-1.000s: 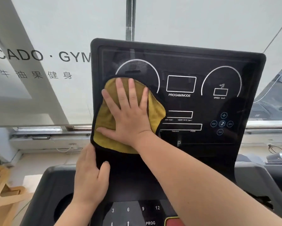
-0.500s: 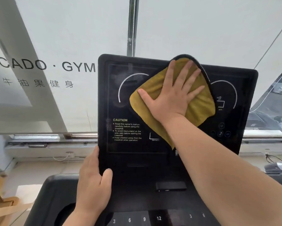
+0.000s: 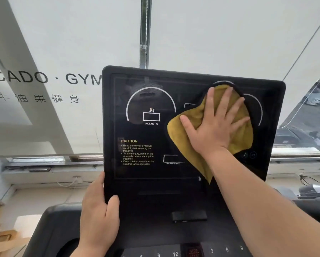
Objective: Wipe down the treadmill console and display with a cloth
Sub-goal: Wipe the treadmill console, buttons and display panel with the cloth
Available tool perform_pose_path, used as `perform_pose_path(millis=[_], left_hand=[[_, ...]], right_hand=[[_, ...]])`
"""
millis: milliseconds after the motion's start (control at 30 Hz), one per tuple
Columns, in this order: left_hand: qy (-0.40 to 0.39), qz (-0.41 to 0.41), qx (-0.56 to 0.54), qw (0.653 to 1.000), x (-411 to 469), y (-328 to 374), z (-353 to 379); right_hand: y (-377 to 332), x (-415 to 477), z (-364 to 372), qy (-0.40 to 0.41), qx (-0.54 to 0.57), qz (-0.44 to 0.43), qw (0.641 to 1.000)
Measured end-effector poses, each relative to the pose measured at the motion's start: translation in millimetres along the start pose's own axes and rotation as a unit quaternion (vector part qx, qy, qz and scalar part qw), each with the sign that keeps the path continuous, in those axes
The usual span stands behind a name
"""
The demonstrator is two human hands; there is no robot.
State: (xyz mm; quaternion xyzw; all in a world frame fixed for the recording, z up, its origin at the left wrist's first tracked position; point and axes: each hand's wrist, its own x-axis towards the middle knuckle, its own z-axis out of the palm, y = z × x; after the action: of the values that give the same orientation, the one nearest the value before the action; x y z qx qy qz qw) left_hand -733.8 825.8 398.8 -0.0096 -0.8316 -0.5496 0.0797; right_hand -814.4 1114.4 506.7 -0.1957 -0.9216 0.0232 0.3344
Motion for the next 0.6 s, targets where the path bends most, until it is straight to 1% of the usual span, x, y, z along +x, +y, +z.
perform_pose_path(millis=[33, 67, 133, 233, 333, 400, 467, 533, 600], left_hand=[[0.001, -0.003, -0.007, 1.000, 0, 1, 0], [0.001, -0.005, -0.012, 1.000, 0, 2, 1], [-0.001, -0.003, -0.019, 1.000, 1, 3, 1], [-0.002, 0.020, -0.038, 0.999, 2, 5, -2], [-0.009, 0.005, -0.099, 0.995, 2, 3, -7], [-0.006, -0.022, -0.156, 0.987, 2, -6, -8], [0.014, -0.046, -0.197, 0.979, 2, -18, -10], [0.039, -0.059, -0.200, 0.977, 1, -28, -13], [0.050, -0.068, -0.194, 0.977, -1, -36, -13]], right_hand=[[3, 11, -6, -0.011, 0.017, 0.054, 0.998], [-2, 20, -10, -0.014, 0.033, 0.084, 0.996], [-29, 30, -13, -0.006, 0.052, 0.088, 0.995], [-82, 28, -11, 0.010, 0.037, 0.011, 0.999], [-116, 7, -4, 0.005, 0.017, -0.100, 0.995], [-126, -23, 6, -0.014, 0.022, -0.164, 0.986], [-133, -66, 21, -0.046, 0.018, -0.224, 0.973], [-139, -111, 36, -0.084, -0.005, -0.274, 0.958], [-138, -141, 46, -0.108, -0.026, -0.302, 0.947]])
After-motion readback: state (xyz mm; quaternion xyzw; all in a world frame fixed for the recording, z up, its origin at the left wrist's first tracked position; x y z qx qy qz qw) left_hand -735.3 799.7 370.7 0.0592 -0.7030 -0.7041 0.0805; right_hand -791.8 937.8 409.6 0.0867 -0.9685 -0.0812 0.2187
